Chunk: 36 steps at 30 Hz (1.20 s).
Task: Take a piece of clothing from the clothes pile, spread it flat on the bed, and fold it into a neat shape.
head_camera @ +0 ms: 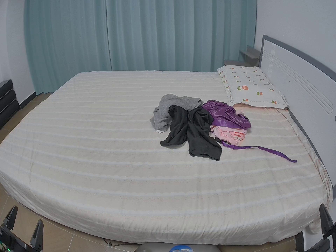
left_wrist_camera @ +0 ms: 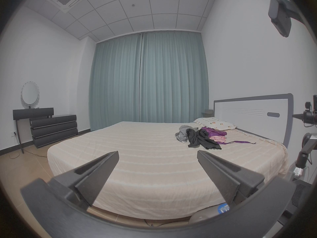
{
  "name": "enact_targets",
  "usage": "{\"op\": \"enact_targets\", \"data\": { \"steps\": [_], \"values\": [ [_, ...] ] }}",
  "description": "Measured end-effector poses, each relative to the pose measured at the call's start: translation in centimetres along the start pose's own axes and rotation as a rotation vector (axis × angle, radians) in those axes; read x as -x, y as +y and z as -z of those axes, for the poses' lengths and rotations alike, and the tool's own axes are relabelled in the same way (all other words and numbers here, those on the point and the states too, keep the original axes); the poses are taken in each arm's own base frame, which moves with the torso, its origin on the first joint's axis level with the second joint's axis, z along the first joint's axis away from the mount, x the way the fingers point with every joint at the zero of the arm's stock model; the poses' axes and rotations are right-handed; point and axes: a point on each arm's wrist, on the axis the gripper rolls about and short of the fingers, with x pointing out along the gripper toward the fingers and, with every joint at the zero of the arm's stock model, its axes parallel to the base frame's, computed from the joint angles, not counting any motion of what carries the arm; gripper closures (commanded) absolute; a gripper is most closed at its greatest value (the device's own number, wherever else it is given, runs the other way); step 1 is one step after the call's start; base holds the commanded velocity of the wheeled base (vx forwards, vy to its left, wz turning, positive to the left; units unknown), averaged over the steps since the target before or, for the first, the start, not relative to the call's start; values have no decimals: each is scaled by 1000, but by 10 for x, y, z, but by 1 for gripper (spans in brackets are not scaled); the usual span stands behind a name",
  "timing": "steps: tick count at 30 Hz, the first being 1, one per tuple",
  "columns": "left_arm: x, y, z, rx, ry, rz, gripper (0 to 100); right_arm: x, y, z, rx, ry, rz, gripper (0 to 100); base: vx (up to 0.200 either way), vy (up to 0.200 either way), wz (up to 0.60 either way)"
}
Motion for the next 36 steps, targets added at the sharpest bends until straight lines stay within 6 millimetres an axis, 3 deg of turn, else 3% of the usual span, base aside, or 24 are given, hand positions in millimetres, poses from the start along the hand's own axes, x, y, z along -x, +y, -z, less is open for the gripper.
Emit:
{"op": "enact_targets", "data": {
  "steps": [8,15,26,36],
  "values": [
    [0,0,0,0,0,0,0,-33,0,-26,-49,159,-93,0,0,0,0],
    [0,0,0,0,0,0,0,-84,3,-43,-110,330,-151,0,0,0,0],
    [0,0,0,0,0,0,0,-194,15,-49,-194,494,-176,0,0,0,0],
    [0,0,0,0,0,0,0,-318,37,-15,-301,579,-154,0,0,0,0]
  ]
}}
